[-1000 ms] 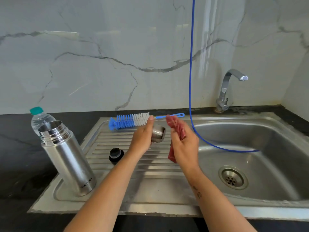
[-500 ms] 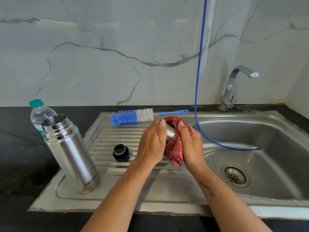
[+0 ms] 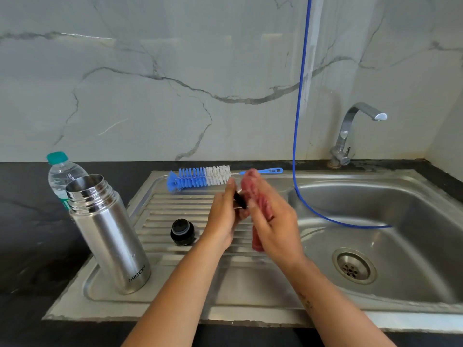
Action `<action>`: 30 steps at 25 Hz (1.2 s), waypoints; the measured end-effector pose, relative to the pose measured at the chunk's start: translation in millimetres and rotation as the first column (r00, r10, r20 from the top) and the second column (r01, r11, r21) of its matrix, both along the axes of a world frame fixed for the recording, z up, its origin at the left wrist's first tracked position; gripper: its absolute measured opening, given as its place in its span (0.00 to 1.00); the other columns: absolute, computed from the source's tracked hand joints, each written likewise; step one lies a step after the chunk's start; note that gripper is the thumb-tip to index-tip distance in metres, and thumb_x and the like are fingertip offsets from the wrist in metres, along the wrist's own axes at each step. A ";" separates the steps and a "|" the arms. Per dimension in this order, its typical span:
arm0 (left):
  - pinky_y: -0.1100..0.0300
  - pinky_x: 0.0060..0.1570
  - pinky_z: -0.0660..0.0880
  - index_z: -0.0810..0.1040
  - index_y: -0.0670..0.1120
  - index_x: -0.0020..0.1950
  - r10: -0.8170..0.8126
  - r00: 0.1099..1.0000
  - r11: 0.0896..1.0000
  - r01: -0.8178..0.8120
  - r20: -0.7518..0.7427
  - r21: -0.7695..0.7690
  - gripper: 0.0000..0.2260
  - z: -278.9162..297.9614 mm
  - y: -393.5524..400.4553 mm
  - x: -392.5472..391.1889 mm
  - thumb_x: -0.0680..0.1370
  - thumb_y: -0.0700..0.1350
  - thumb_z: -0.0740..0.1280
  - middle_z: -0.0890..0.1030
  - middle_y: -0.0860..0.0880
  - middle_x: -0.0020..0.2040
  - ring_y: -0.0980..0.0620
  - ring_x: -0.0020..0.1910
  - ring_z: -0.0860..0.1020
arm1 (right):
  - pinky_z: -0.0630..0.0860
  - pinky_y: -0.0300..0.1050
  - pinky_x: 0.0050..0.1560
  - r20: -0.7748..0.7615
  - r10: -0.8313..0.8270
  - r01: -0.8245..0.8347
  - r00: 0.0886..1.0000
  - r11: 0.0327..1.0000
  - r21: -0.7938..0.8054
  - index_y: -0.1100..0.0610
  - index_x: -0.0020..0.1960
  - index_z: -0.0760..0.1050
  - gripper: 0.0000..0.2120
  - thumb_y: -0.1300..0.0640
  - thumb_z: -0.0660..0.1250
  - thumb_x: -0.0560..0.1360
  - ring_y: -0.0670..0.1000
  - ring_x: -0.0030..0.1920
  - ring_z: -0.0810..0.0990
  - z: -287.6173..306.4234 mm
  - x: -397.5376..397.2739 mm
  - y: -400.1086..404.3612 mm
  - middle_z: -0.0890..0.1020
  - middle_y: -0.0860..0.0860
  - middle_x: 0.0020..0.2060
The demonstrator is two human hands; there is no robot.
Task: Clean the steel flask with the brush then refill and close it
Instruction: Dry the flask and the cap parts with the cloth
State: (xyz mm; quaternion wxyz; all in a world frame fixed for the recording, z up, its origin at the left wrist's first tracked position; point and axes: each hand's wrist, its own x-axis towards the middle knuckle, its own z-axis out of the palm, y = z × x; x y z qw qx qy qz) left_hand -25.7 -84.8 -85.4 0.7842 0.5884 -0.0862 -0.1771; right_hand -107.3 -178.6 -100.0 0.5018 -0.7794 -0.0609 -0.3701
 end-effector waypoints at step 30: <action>0.58 0.40 0.79 0.76 0.43 0.56 -0.043 0.959 0.999 0.048 0.279 -0.011 0.13 -11.8 6.1 -6.8 0.77 0.49 0.71 0.82 0.42 0.52 0.49 0.44 0.83 | 0.80 0.70 0.54 -0.294 0.044 0.168 0.955 0.737 0.655 0.59 0.49 0.83 0.17 0.48 0.64 0.81 0.67 0.48 0.85 8.7 5.1 -13.2 0.85 0.66 0.45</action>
